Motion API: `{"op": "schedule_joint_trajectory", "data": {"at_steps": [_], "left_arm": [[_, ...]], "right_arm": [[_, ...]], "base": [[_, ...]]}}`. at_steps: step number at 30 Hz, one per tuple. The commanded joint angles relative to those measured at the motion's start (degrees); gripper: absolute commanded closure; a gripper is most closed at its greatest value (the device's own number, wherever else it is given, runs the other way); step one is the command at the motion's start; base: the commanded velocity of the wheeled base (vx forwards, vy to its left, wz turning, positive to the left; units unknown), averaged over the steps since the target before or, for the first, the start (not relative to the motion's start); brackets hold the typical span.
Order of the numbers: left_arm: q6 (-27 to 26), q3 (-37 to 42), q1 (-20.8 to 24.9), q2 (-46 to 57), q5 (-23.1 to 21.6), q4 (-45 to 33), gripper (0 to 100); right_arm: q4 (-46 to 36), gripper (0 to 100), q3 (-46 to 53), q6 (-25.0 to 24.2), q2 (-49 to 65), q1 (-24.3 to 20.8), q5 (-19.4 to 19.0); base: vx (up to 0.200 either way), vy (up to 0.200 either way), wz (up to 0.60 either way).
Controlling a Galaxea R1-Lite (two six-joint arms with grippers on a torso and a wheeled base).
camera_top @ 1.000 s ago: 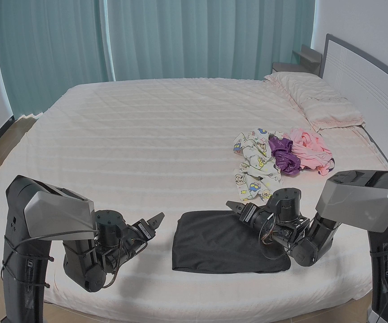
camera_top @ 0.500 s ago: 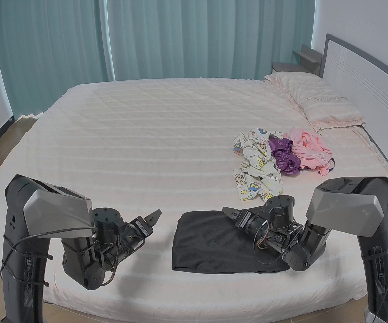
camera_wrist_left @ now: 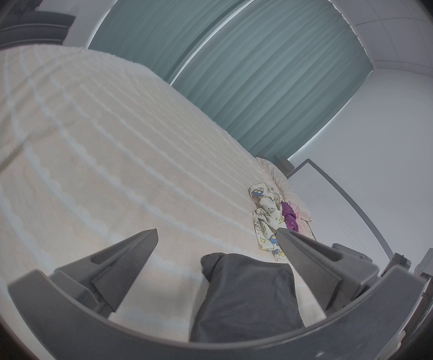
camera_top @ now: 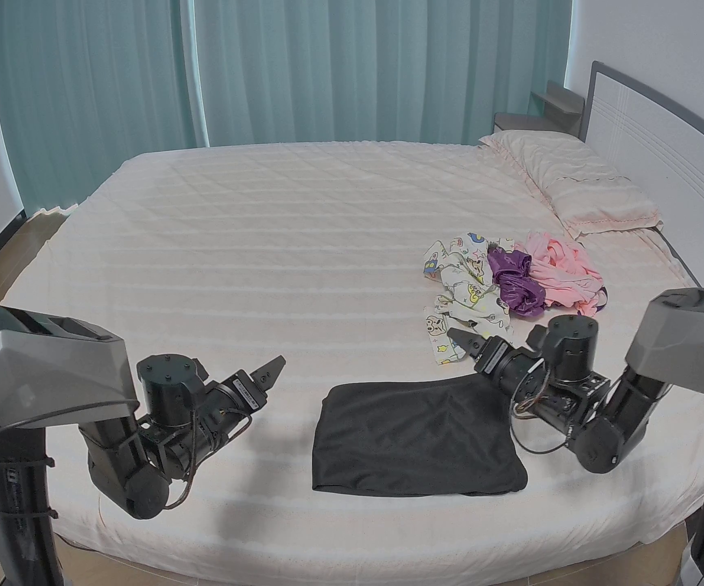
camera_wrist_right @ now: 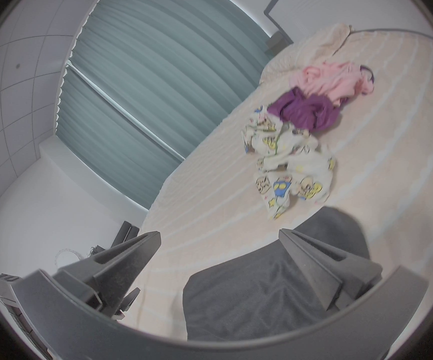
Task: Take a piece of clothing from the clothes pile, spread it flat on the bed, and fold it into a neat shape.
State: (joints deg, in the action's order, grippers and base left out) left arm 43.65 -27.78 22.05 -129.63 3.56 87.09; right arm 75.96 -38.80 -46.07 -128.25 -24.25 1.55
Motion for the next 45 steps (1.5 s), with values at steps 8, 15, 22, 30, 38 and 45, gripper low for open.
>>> {"op": "schedule_joint_trajectory", "data": {"at_steps": [8, 15, 22, 30, 38, 45], "left_arm": [[-5.9, 10.2, -0.8, 33.7, 2.5, -14.4, 0], [-8.8, 17.1, -0.8, 46.5, 5.4, -15.0, 0], [-14.8, 24.7, -0.3, 59.7, 13.6, -15.3, 0], [-20.8, 27.7, -0.5, 79.6, 14.2, -30.8, 0], [-29.4, 27.2, -1.0, 101.7, 18.2, -55.2, 0], [-32.0, 27.3, -5.0, 110.6, 20.2, -62.9, 0]], "right_arm": [[0.2, 0, 23.7, 9.2, 34.4, 4.8, 1.3], [-1.7, 0, 31.6, 14.2, 50.1, 6.1, 3.3], [-14.9, 0, 38.8, 17.7, 73.2, 9.6, 3.3], [-46.3, 0, 38.0, 22.4, 101.8, 12.8, 2.7], [-67.3, 0, 37.7, 24.4, 120.3, 13.8, 2.7], [-71.1, 0, 38.8, 27.8, 122.6, 17.9, 2.7]], "base": [[0.0, 0.0, 0.0], [0.0, 0.0, 0.0], [0.0, 0.0, 0.0], [0.0, 0.0, 0.0], [0.0, 0.0, 0.0], [0.0, 0.0, 0.0]]}}
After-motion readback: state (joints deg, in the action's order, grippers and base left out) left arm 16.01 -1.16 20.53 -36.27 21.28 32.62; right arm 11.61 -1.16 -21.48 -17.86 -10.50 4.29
